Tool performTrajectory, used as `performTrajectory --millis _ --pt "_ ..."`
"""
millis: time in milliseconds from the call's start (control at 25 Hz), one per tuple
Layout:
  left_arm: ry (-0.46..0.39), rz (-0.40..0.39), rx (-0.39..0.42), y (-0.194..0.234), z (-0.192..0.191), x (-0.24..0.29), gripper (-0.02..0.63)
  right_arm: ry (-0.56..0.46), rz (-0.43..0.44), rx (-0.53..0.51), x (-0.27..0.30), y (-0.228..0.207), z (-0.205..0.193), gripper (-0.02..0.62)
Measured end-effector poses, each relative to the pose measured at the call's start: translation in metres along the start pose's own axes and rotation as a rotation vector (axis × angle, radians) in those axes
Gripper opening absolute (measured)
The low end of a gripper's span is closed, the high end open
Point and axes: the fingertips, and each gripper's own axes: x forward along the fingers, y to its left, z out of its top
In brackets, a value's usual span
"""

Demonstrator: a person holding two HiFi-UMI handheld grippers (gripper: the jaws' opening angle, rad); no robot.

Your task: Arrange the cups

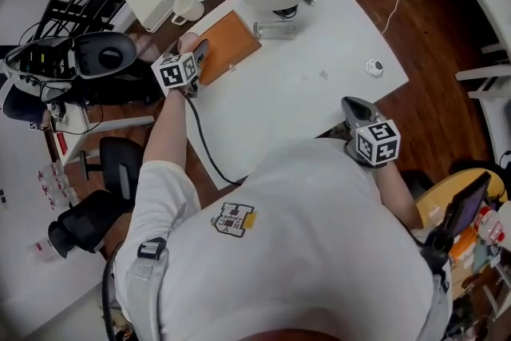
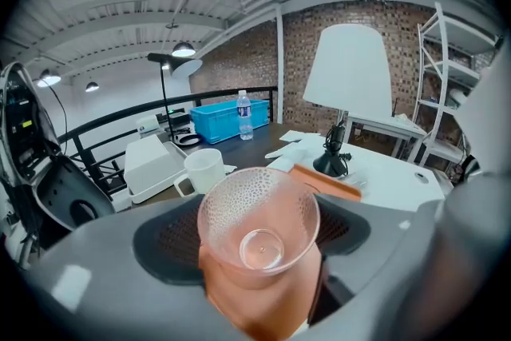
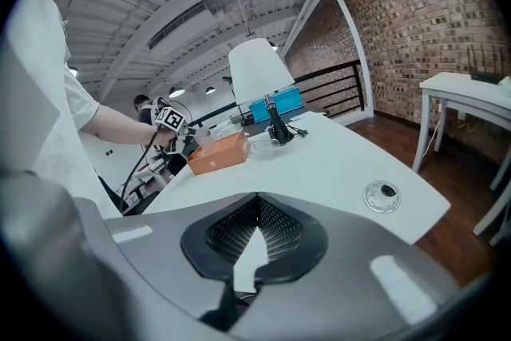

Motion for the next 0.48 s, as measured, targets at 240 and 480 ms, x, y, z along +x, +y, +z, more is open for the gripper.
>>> performTrajectory --millis 240,480 --pt "-0.032 -0.015 0.005 -0.0027 0.0013 -0.0019 0.394 0.005 -0.005 0.001 0.0007 0.0029 -0.0035 0.000" --pt "-0.056 -0.016 0.007 -0.0024 0.0024 -0.0019 0.396 -0.001 -0.007 -0.003 0.0015 0.0023 -0.0012 0.000"
